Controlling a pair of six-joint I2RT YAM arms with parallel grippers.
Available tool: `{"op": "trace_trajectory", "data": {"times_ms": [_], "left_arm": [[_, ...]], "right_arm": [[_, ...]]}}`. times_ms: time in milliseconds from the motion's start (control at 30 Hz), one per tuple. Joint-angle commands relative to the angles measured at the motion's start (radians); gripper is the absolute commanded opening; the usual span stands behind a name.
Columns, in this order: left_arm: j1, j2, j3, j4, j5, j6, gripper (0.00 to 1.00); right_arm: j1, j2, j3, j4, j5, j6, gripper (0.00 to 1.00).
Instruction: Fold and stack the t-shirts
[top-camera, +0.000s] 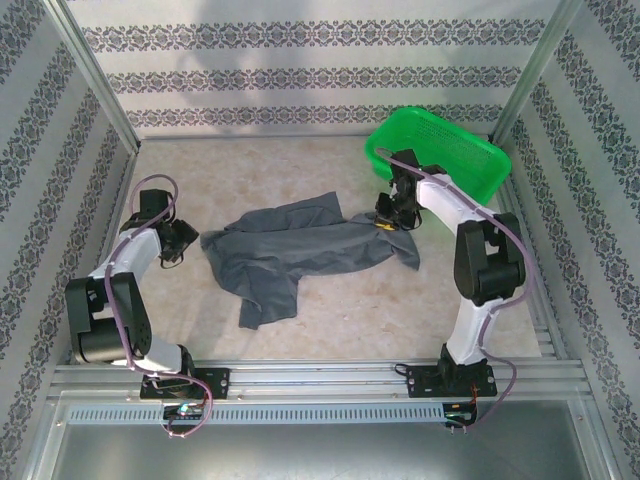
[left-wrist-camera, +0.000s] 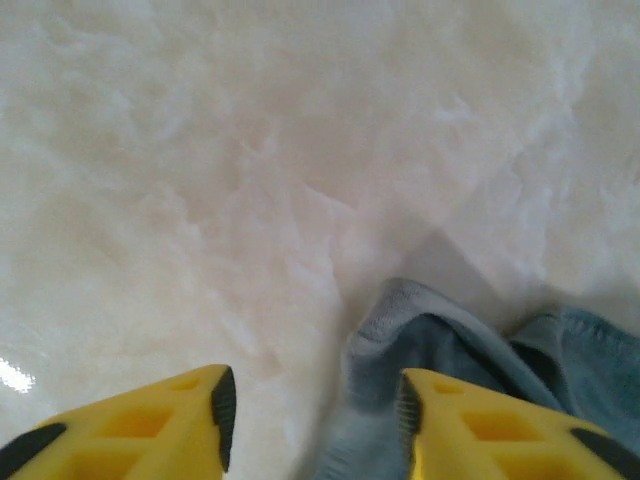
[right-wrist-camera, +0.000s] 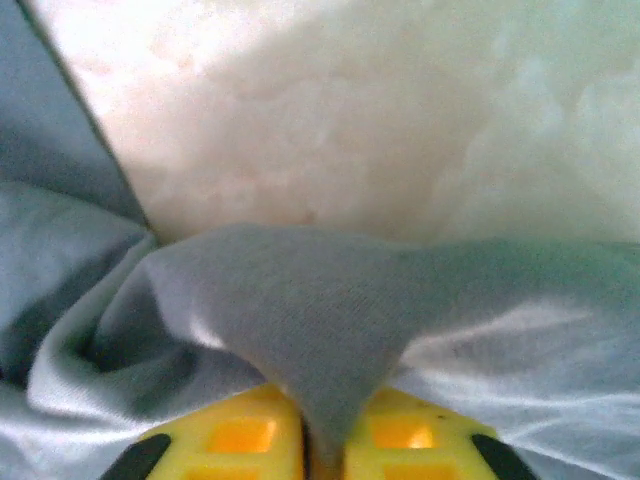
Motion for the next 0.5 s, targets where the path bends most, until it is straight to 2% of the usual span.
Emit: {"op": "trace_trajectory", "data": {"times_ms": [0,67,233,333,467], "left_arm": [[-0.011,-0.080,-0.013,-0.054,-0.011,0.011,0.53],[-0.041,-0.135,-0.067,-0.096,0.016,-0.023,0.53],[-0.195,-0.224,-0.203,-0.150,0.067,-0.140,0.54],[-0.246,-0.188,-0.251,-0.119,0.098,-0.200,0.54],[-0.266,-0.097,-0.241,-0.030,0.116,-0.219,0.53]], "right_arm": [[-0.006,-0.044,0.039,-0.067,0.009,-0.003,0.33],[-0.008,-0.099,-0.010,-0.059,0.044,0.000,0.39],[-0.007,-0.258,-0.181,-0.011,0.060,0.021,0.41],[-0.002,-0.324,-0.250,0.002,0.049,0.031,0.42],[0.006,-0.377,-0.304,0.017,0.031,0.035,0.42]]}}
